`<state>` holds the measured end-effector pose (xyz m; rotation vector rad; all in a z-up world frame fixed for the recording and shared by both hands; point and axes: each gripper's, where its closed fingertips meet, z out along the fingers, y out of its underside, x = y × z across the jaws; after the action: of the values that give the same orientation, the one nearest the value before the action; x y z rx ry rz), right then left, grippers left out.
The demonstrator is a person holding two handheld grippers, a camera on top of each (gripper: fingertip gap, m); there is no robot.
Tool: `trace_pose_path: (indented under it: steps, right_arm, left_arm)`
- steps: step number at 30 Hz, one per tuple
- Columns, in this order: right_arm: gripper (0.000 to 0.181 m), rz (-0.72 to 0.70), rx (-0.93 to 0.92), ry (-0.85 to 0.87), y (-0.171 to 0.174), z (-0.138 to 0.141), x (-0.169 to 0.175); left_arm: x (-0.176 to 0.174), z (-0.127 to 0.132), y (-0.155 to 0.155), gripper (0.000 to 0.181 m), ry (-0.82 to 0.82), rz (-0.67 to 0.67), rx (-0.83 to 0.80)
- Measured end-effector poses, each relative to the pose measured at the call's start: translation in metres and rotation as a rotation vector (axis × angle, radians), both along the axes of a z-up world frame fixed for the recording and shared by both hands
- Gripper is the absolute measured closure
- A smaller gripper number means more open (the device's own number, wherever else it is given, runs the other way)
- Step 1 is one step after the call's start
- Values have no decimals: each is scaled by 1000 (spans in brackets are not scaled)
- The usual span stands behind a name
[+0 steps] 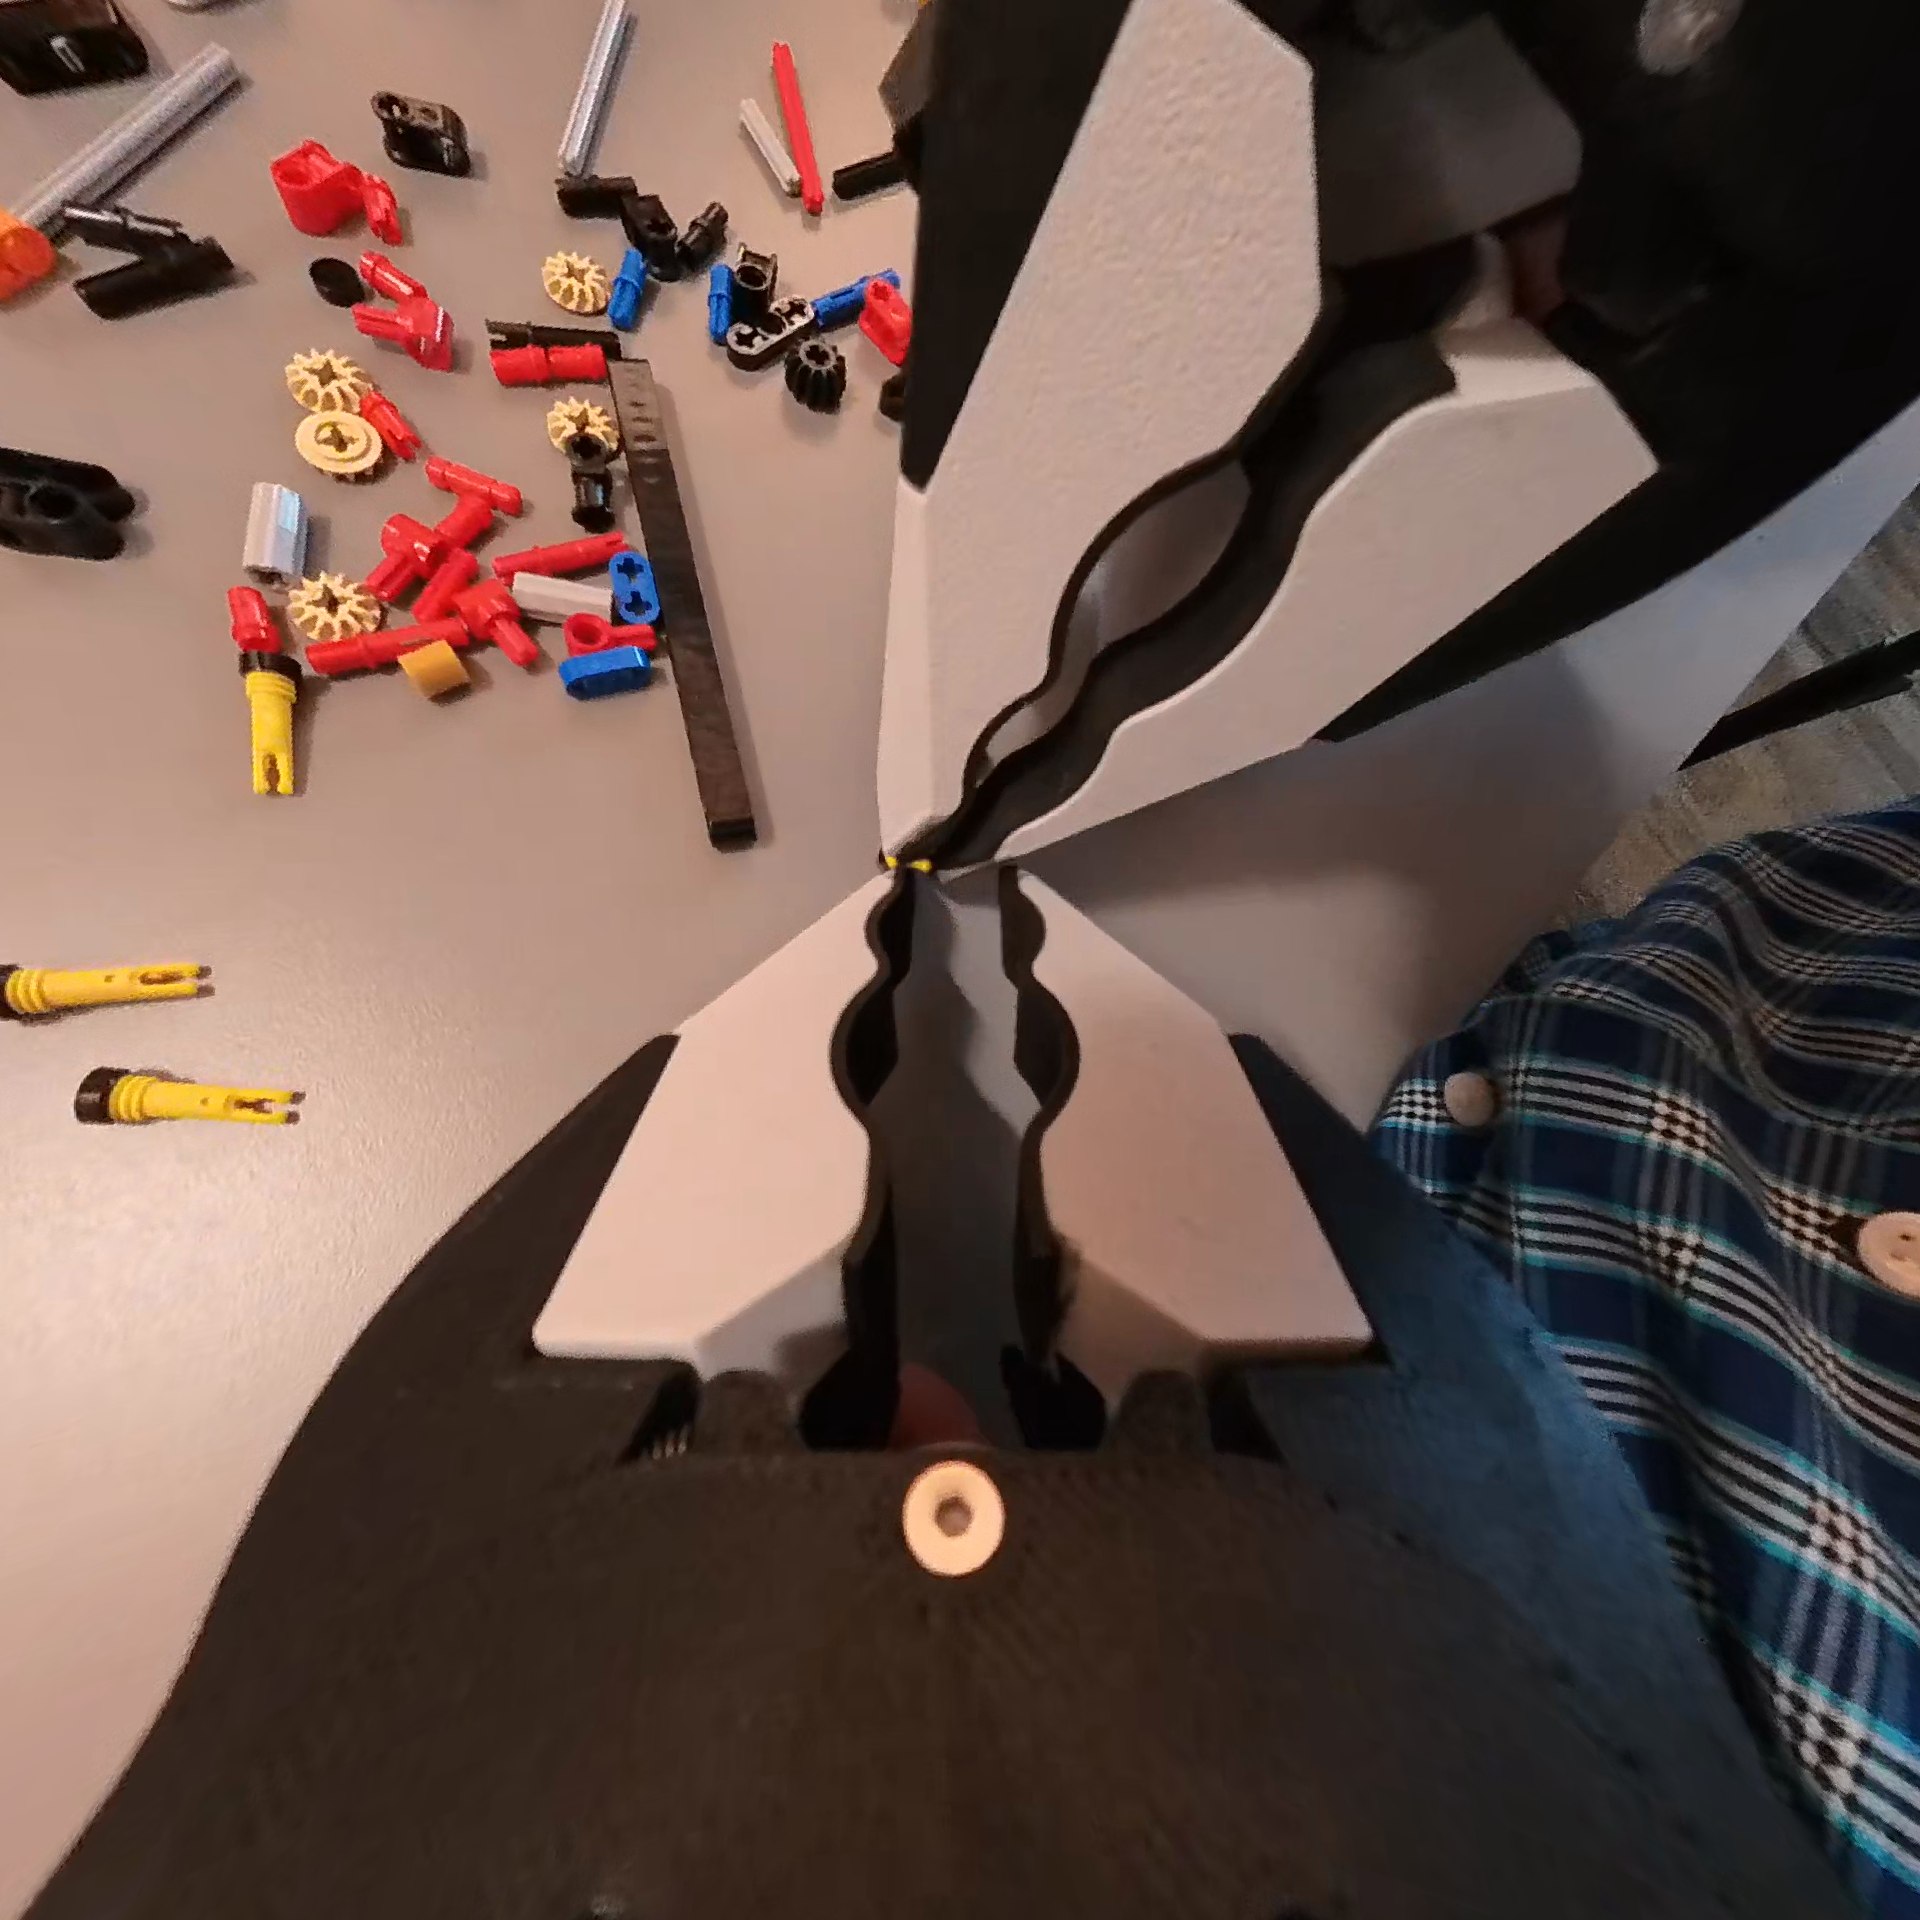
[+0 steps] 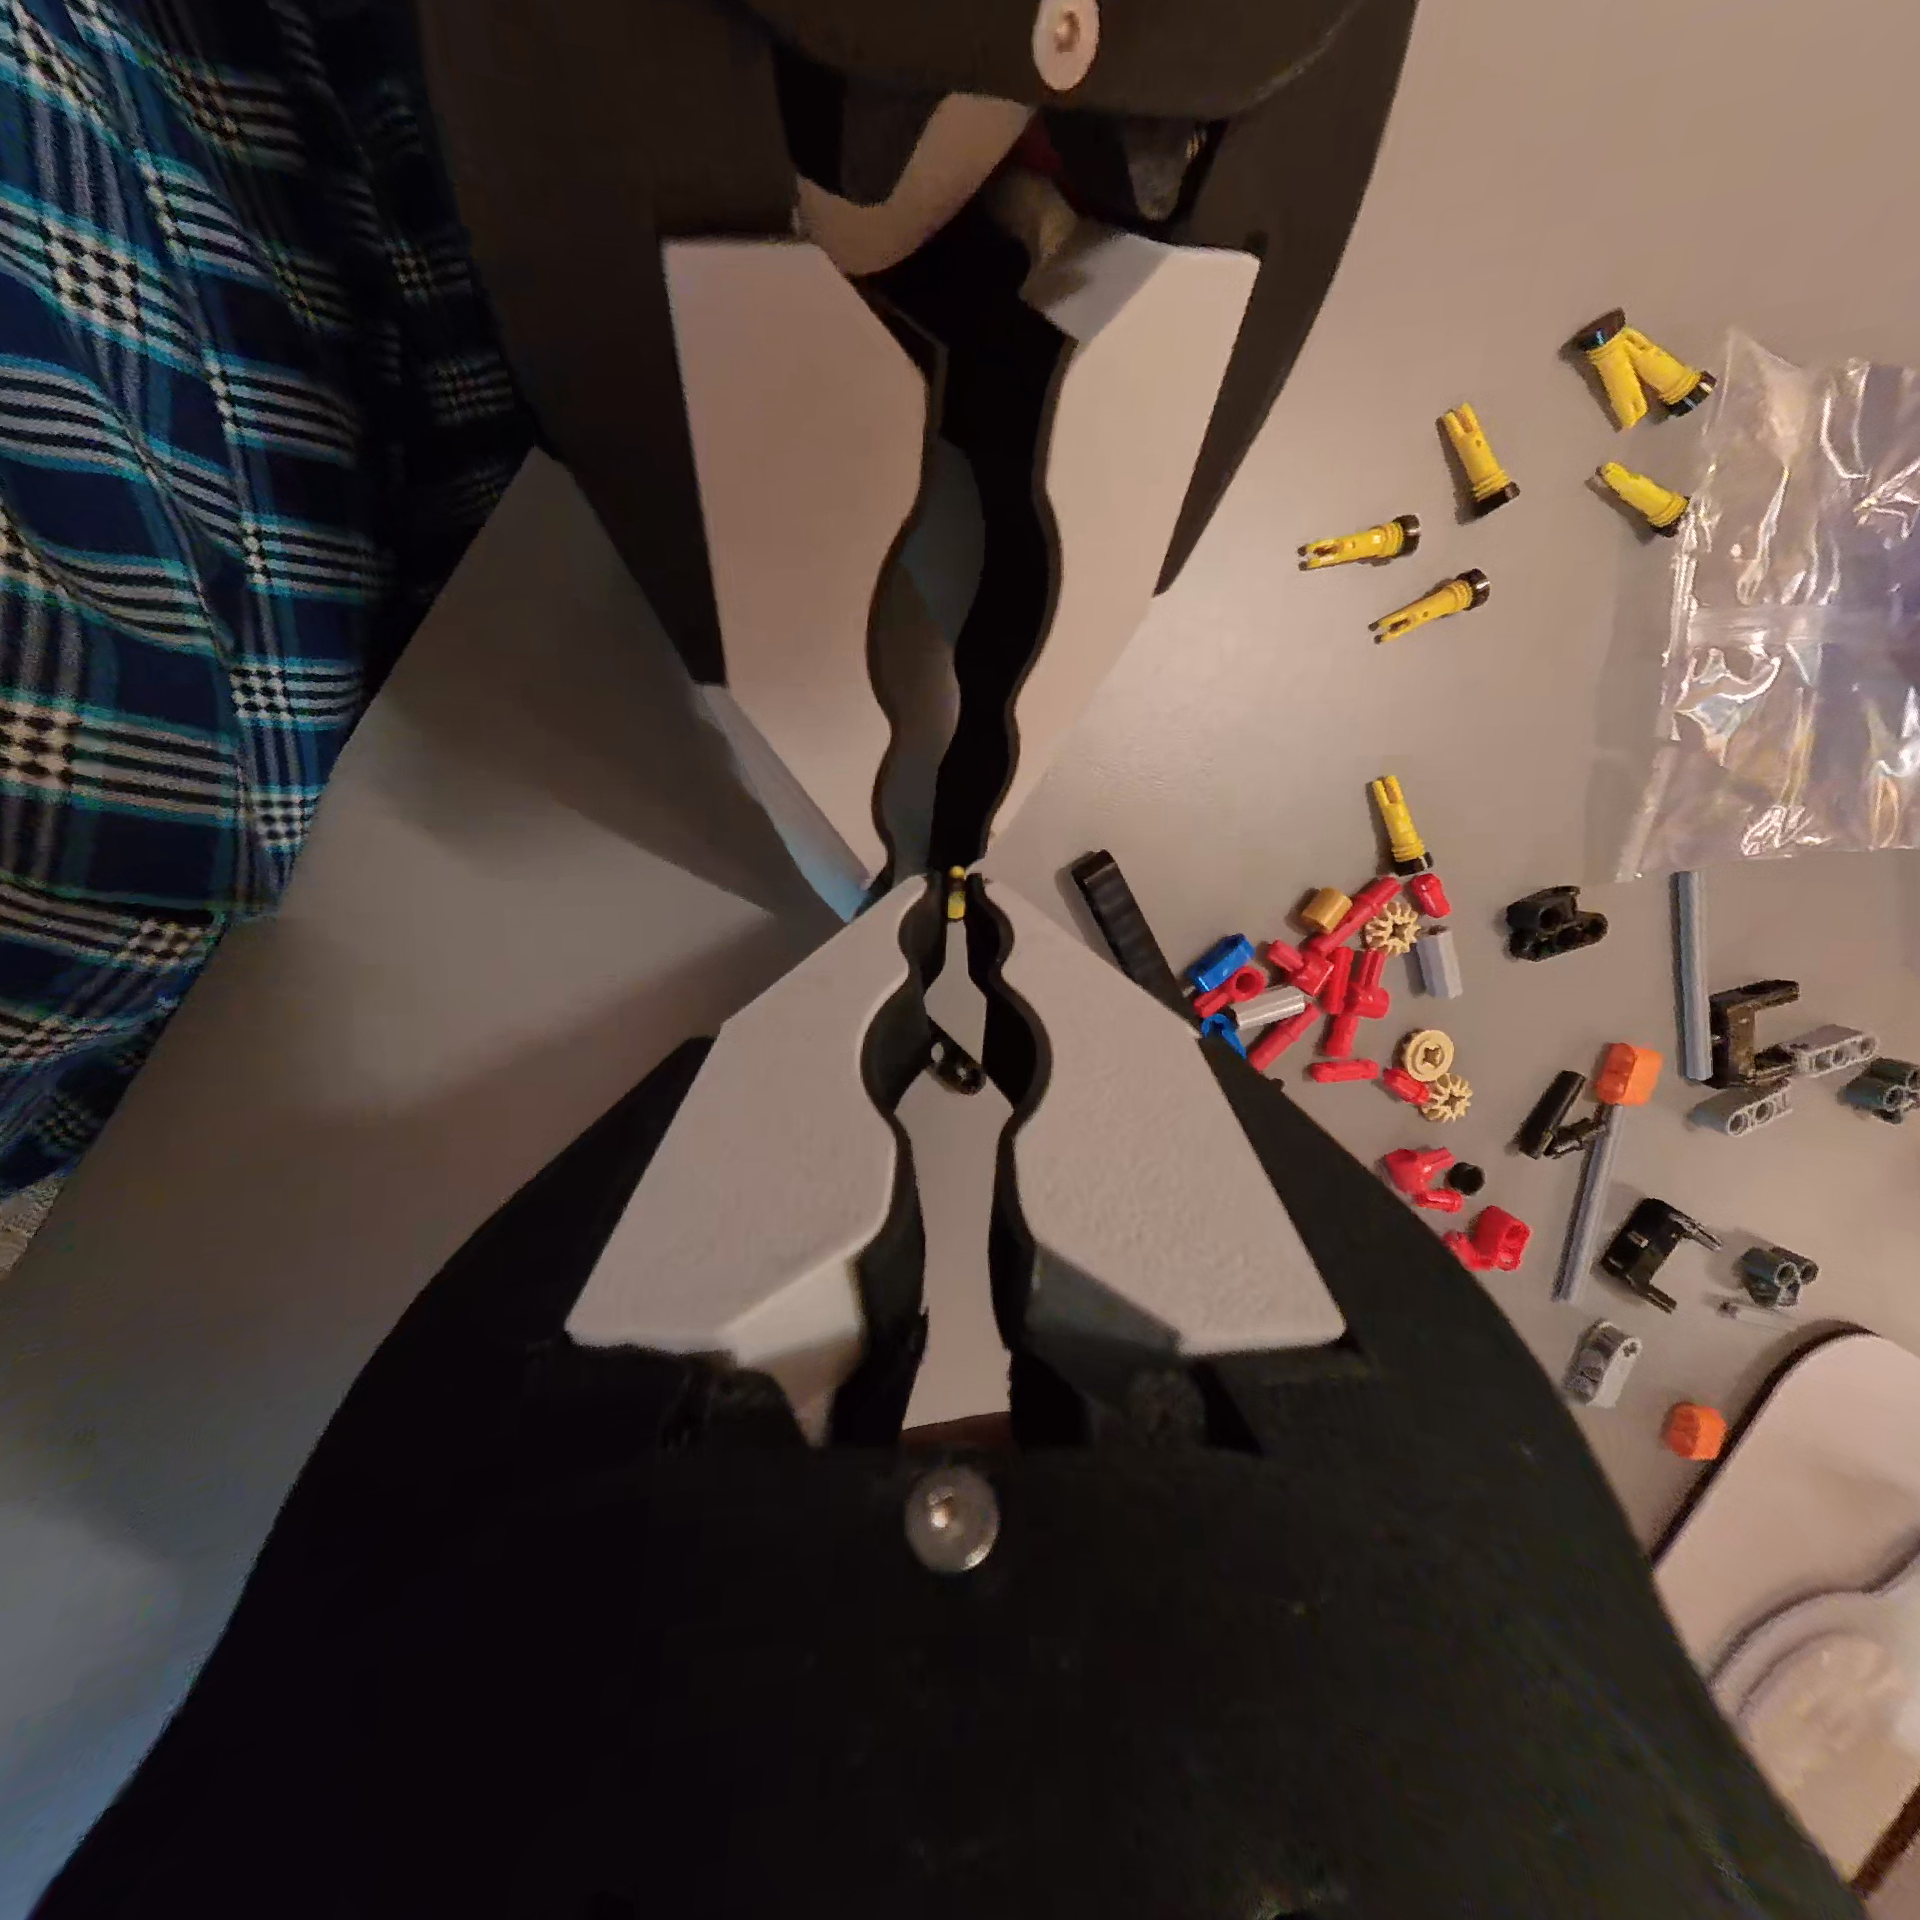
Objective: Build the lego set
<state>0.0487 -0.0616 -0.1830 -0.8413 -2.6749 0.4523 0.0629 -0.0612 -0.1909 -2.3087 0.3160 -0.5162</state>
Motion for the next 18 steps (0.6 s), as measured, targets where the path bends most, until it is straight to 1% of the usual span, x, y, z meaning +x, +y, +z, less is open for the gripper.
trace_pose_path:
  steps: [6, 18]
  right_arm:
    - [180, -41, -98, 15, 3, 1, 2]
    - [180, -63, -206, 30, 7, 1, 3]
  left_arm:
    - [-2, 3, 3, 165, 0, 15, 21]
    - [-1, 1, 10, 165, 36, 10, 22]
